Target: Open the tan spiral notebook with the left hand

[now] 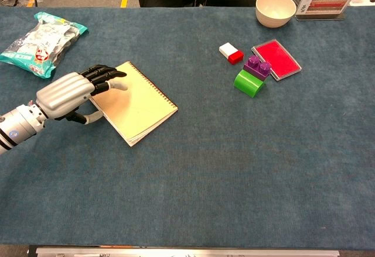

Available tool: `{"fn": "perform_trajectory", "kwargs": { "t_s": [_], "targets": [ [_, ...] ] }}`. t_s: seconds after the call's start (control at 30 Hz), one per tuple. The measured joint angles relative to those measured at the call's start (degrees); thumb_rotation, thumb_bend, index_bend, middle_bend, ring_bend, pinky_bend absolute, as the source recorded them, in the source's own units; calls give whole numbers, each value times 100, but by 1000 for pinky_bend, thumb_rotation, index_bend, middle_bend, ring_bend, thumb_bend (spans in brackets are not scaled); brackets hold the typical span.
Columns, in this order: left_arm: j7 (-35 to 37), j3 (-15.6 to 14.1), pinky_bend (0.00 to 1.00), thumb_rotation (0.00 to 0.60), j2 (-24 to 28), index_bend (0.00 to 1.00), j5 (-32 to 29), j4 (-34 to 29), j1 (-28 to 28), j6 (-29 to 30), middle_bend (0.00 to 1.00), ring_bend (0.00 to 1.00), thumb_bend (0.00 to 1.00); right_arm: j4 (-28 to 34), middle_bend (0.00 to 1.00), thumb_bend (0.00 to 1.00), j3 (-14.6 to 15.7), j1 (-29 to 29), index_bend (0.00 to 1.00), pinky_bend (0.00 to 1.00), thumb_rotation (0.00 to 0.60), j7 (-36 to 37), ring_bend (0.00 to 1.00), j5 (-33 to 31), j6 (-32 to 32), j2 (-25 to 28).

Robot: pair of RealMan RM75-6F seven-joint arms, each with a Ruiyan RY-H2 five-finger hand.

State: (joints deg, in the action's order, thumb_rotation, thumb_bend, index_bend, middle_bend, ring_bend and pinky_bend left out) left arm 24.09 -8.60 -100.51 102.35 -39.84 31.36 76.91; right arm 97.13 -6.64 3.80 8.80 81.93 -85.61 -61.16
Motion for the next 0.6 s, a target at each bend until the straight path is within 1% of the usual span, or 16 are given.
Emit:
{"fn": "perform_trajectory", "kwargs": {
  "t_s": [0.2, 0.3, 0.37, 0.47, 0.6],
  "targets": [
    [119, 120, 0, 600, 44, 179, -112, -325, 78, -15, 66, 21, 461, -54, 369, 532, -19, -15, 382, 367, 600, 52, 277, 29, -53, -34],
    [135, 163, 0, 600, 96, 235, -161, -563, 125, -67, 67, 20, 538, -96, 369, 531, -32, -28, 382, 367, 600, 88, 277, 38, -93, -56],
    [129, 191, 0, 600, 140, 272, -192, -743, 161, -114, 66, 20, 572, -117, 369, 531, -35, -37, 382, 367, 600, 114, 277, 51, -113, -62],
    [117, 236, 0, 600, 211, 334, -235, -1022, 214, -175, 66, 20, 591, -138, 369, 532, -40, -45, 382, 368, 600, 139, 277, 63, -128, -66],
    [41, 288, 0, 600, 321, 367, -275, -1424, 306, -294, 66, 20, 593, -175, 369, 533, -43, -51, 382, 367, 600, 185, 277, 86, -144, -79]
  ]
}}
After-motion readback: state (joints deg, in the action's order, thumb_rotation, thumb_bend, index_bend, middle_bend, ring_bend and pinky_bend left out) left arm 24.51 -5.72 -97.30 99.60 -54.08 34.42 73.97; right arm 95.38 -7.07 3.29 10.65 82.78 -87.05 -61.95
